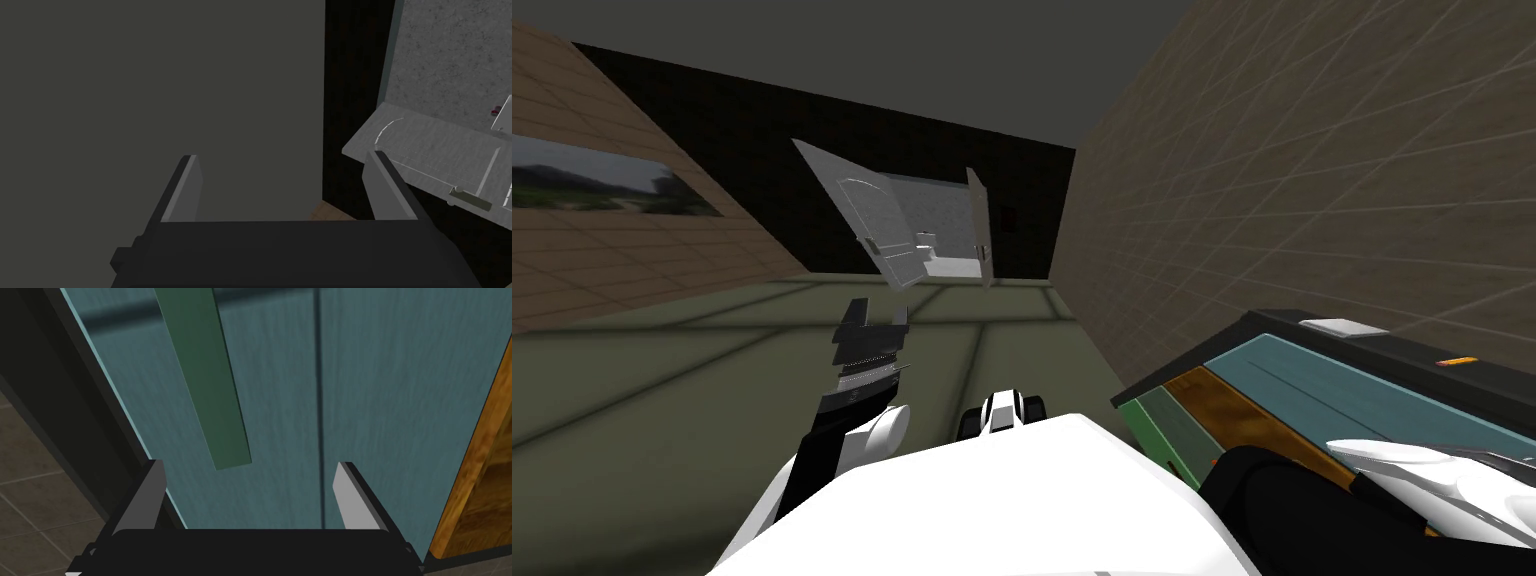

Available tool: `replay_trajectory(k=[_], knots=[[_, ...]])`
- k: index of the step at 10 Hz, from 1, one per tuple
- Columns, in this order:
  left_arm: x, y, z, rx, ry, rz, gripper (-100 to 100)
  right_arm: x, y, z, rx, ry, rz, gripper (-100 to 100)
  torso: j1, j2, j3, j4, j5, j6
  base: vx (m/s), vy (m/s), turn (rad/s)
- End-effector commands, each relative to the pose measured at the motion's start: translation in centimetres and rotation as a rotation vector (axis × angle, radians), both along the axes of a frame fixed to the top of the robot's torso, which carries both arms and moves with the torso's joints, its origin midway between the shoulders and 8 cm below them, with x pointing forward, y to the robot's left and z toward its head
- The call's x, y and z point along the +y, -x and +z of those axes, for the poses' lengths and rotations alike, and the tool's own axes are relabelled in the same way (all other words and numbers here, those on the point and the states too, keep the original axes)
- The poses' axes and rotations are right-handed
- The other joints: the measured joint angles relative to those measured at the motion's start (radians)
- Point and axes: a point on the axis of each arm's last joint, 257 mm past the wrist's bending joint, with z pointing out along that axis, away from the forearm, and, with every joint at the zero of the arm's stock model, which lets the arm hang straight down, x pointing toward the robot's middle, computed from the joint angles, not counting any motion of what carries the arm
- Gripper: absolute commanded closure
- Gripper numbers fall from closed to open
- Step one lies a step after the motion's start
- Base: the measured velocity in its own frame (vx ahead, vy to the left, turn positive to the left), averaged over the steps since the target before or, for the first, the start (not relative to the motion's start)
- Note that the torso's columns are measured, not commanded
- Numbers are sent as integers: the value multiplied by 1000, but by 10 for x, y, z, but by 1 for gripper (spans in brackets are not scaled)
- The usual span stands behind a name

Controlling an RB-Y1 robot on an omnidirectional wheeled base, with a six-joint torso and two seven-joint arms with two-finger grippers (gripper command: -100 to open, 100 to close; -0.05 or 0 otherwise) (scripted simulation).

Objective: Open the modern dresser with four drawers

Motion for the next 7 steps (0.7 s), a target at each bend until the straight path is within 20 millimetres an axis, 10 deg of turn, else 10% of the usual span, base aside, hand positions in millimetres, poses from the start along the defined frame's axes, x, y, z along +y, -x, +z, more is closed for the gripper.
replay_trajectory(k=[1, 7], knots=[[0, 0, 0, 0, 0, 0, 0, -2, 21, 1, 4, 0, -62, -100, 2, -3, -1, -1, 1, 0, -149, 17, 208], [0, 0, 0, 0, 0, 0, 0, -3, 54, 2, 1, -1, -159, -100, 3, -8, -5, -2, 1, -1, -118, -4, 194]])
